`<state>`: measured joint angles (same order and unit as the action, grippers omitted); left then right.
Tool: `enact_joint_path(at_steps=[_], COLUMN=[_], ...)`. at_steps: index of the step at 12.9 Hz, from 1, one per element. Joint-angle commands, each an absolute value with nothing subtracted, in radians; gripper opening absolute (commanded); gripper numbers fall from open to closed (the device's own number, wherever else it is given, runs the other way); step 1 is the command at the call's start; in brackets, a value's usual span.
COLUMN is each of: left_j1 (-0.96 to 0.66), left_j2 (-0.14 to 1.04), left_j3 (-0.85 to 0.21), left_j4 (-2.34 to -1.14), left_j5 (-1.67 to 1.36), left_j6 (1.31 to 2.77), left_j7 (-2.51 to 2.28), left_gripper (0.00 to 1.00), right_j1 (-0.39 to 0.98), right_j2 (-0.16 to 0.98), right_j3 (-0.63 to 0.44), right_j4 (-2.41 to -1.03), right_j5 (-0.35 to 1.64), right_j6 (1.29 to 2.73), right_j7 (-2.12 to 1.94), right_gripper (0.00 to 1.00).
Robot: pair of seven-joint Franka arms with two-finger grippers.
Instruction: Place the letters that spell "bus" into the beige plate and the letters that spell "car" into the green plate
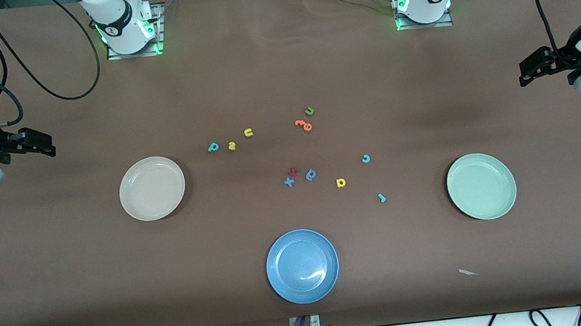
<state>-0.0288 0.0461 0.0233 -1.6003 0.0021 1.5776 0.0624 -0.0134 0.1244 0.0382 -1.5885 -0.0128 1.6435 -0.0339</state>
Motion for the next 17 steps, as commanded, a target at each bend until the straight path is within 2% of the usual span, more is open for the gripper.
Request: enact_joint_path(at_steps=[1,17], left_j1=[-0.026,-0.026], left_j2=[0.037,0.037], left_j3=[0.014,0.014], left_j4=[-1.609,-1.609], left_j5=[0.035,0.037], left_j6=[1.583,1.585], left_j7=[0.057,0.057], left_gripper=[1.00,1.00], right_j1=[-0.018,-0.020], right_j2=[0.124,0.124], right_j3=[0.043,0.020], right_j4=[-1.585,-1.588], right_j5=[-0.025,-0.025], right_j6=[1.638,1.635], right_j7=[-0.026,-0.032], right_gripper=[1.00,1.00])
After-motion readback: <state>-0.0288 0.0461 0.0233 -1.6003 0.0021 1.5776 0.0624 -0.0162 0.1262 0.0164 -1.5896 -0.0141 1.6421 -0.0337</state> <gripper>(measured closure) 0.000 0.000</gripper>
